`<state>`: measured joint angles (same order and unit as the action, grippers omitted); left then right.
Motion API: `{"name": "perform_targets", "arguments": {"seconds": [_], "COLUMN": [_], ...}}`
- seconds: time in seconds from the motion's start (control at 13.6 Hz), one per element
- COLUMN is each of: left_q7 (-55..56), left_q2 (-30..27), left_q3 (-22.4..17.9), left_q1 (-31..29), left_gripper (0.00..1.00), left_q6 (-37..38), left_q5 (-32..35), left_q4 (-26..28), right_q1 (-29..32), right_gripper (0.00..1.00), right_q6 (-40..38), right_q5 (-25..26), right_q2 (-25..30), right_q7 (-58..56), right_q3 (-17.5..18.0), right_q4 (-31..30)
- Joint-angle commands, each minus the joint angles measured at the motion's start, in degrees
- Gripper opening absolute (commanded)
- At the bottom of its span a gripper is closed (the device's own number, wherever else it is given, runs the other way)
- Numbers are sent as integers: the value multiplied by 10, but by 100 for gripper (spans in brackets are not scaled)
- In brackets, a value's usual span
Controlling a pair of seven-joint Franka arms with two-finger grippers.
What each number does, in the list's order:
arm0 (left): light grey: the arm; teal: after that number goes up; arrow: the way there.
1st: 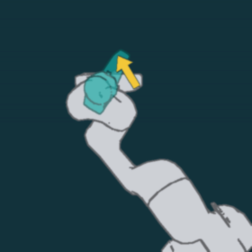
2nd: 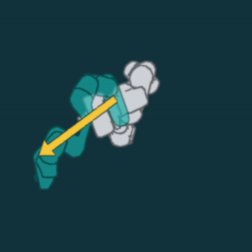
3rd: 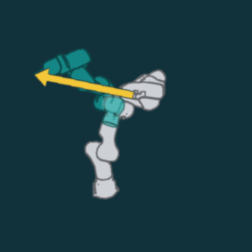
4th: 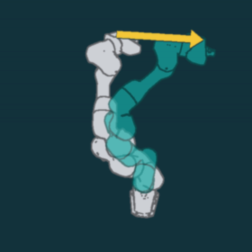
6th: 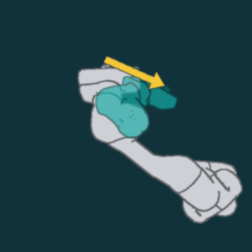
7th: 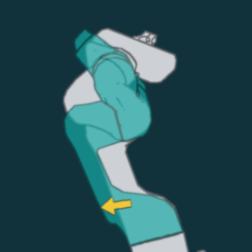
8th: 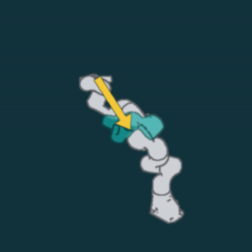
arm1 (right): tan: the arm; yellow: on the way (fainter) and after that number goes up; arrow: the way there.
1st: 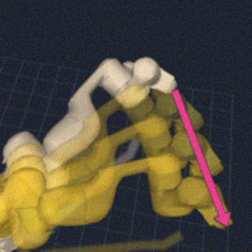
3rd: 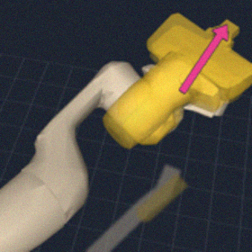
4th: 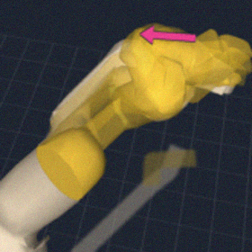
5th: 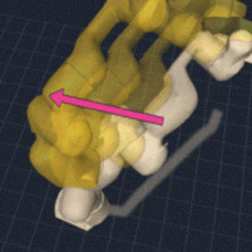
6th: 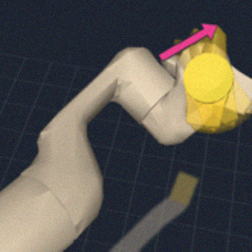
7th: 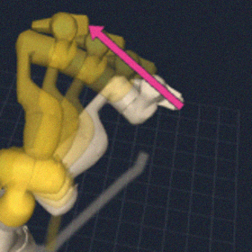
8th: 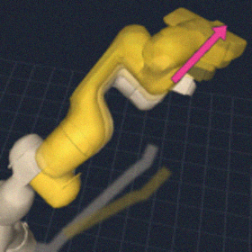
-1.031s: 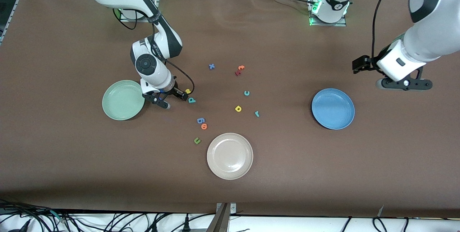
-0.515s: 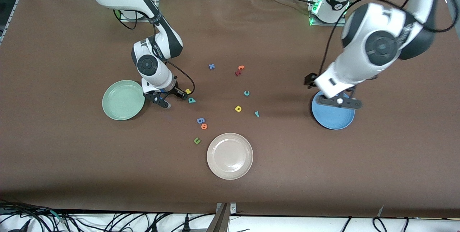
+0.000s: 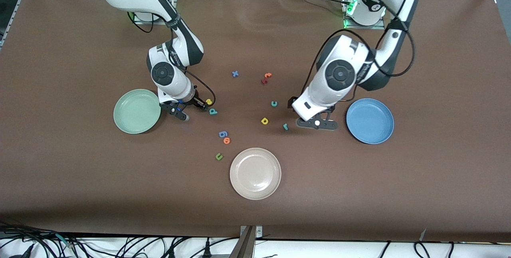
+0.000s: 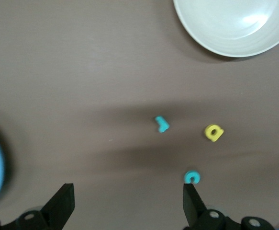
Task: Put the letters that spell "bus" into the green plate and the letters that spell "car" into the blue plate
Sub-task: 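Grasp the yellow letter with the right gripper while the left gripper reaches letters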
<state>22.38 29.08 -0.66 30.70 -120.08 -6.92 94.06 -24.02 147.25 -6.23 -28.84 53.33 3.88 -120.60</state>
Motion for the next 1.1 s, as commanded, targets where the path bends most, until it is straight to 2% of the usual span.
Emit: {"name": "perform_targets", "arguments": {"seconds": [0.0,0.29,0.44,0.66,0.88,1.03], "left_q7": [29,90,96,96,95,96], "left_q2": [36,69,69,81,81,83], "left_q3": [-9,-9,-9,-10,-9,-9], "left_q1": [32,67,81,98,105,113], "left_gripper": [100,100,100,100,99,97], "left_q6": [-38,-112,-161,-211,-231,-231], "left_q5": [-14,-13,-12,-8,-6,-6], "left_q4": [-15,0,32,66,90,98], "right_q1": [3,3,3,2,5,8], "right_gripper": [45,13,4,4,3,2], "right_q6": [9,9,8,-8,-133,-218], "right_q5": [-12,-12,-12,-12,-10,-9], "right_q2": [-9,-10,-11,-3,26,47], "right_q7": [-2,-6,-5,-7,-9,-25], "right_q3": [8,8,8,8,2,-24], "right_q4": [0,0,0,8,61,99]}}
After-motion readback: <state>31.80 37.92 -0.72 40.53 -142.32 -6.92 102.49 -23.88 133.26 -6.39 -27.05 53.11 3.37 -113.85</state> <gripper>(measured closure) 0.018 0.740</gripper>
